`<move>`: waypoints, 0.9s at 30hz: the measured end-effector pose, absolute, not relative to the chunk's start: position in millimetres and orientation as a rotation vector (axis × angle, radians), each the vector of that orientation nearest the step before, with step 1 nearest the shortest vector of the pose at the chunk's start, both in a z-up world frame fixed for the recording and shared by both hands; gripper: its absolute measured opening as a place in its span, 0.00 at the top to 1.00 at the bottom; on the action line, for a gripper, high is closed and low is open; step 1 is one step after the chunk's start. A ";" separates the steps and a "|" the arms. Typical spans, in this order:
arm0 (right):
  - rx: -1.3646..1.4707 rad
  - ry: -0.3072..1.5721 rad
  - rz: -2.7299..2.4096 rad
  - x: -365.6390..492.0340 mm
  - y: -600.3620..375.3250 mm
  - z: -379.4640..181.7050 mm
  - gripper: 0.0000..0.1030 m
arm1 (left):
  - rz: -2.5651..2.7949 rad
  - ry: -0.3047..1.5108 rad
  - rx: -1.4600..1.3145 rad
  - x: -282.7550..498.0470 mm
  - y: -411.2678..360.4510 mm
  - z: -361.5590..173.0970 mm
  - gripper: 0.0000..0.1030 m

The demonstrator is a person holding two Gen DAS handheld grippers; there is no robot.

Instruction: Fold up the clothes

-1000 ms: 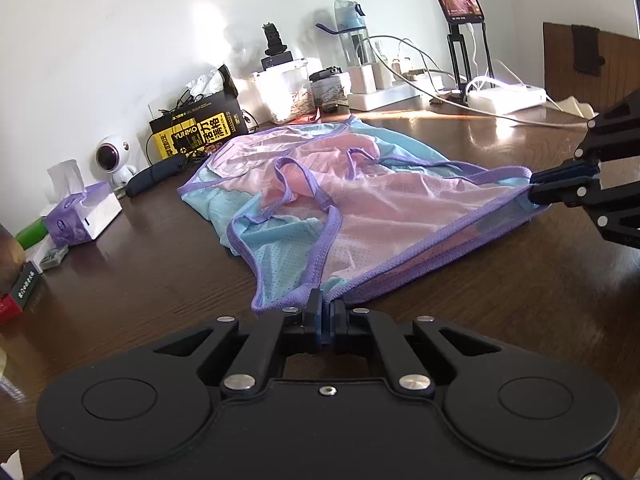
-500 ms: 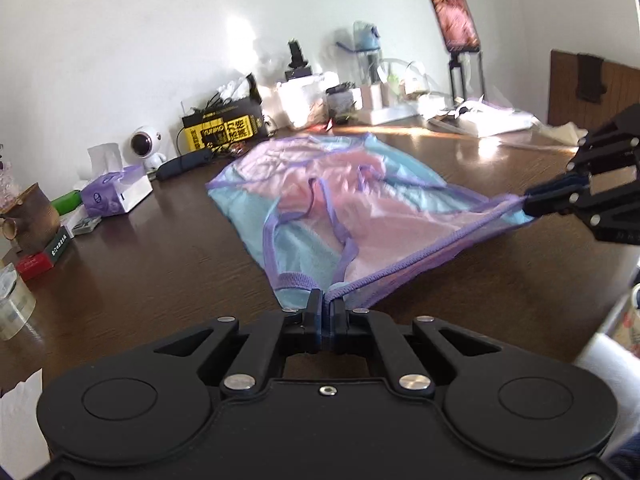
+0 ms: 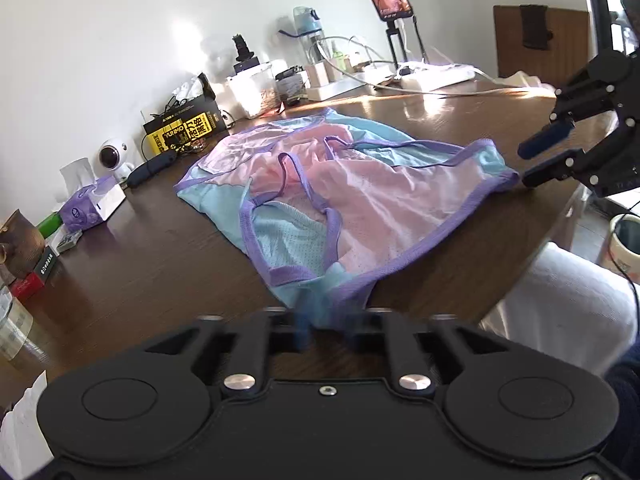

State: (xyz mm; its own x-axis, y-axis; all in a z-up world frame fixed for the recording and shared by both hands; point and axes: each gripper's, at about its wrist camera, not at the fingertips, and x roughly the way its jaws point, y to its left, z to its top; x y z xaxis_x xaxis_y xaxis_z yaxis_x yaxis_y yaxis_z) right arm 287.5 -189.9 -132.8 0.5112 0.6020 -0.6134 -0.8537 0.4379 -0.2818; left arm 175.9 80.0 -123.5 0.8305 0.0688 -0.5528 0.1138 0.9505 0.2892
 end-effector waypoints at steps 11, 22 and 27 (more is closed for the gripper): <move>-0.442 0.381 0.869 360.4 -164.8 -106.5 0.38 | -0.019 0.448 0.365 254.3 100.1 -89.4 0.26; -0.478 0.458 0.902 431.0 -81.5 -131.0 0.61 | -0.123 0.655 0.270 348.1 125.9 -125.5 0.68; -0.494 0.510 0.903 453.1 -56.4 -144.0 0.63 | -0.112 0.682 0.144 349.2 147.9 -127.5 0.87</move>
